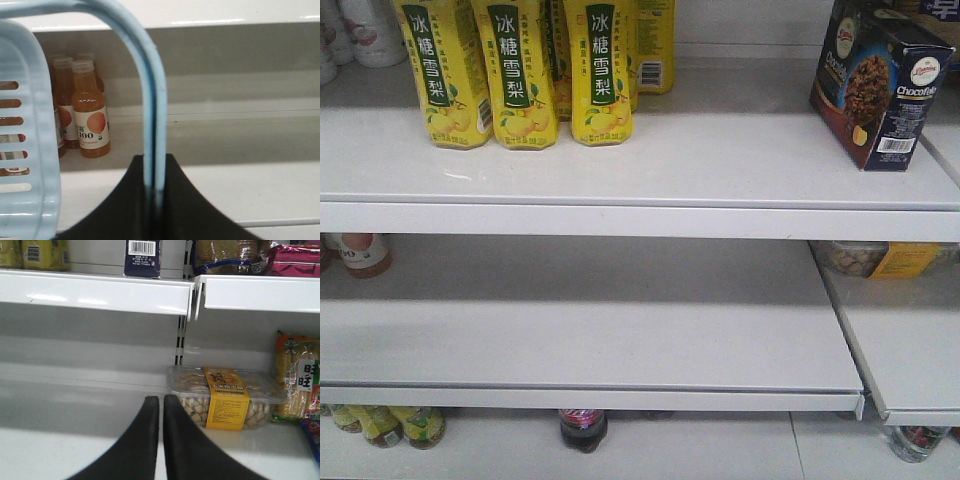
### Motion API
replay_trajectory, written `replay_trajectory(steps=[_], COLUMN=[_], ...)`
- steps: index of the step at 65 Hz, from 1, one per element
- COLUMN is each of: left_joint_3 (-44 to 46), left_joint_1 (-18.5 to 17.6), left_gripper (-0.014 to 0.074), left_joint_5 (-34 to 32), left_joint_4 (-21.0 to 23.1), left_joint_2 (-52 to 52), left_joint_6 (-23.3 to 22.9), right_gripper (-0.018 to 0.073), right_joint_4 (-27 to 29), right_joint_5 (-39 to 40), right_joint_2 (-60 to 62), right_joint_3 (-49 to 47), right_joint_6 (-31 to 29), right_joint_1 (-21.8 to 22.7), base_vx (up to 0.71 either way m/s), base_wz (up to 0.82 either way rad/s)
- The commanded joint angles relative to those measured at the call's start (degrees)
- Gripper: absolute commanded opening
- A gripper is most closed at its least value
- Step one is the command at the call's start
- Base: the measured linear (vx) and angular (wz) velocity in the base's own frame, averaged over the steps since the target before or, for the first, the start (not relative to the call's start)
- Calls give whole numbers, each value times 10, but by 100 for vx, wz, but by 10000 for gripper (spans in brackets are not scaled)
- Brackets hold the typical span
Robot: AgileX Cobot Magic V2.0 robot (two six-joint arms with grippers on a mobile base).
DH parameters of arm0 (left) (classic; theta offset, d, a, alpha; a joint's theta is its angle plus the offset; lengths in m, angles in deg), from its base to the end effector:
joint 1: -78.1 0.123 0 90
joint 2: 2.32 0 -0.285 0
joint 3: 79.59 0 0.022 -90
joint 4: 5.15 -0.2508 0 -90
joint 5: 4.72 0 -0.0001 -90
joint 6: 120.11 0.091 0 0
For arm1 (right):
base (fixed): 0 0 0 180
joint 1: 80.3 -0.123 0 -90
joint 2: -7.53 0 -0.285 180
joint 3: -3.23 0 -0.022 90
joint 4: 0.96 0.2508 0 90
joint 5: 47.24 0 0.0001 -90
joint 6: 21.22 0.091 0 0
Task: Left arm holds basket, right arm returns cookies
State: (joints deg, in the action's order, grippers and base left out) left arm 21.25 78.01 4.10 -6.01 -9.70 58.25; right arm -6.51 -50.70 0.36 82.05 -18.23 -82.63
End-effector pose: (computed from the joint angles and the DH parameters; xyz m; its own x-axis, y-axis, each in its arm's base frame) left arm 0.0570 0.0001 0.1881 -0.0934 -0.0136 -0.9955 -0.0020 0.9999 -0.0135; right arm 0.0568 0.0018 0.1989 0.0114 -0.0441 -0.9990 -0.0343 0.9984 -0.0444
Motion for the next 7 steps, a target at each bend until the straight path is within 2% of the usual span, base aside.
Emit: replay_trajectory(steps=[1, 7], left_joint_3=[18, 18], left_joint_1=[-3, -3], left_gripper=[-3, -3], left_joint_5=[-62, -62], left_joint_4=[-11, -11], left_joint_2=[10, 10], left_joint_6=[3, 3], right_gripper=[-8, -8], right_joint_4=[-5, -5], right_joint_5=[39, 39], right_joint_2=[7, 7], right_joint_3=[10, 10], right_joint_6=[1, 1], right_joint_1=[4, 4], base_vx=[0, 0], base_wz=[0, 0])
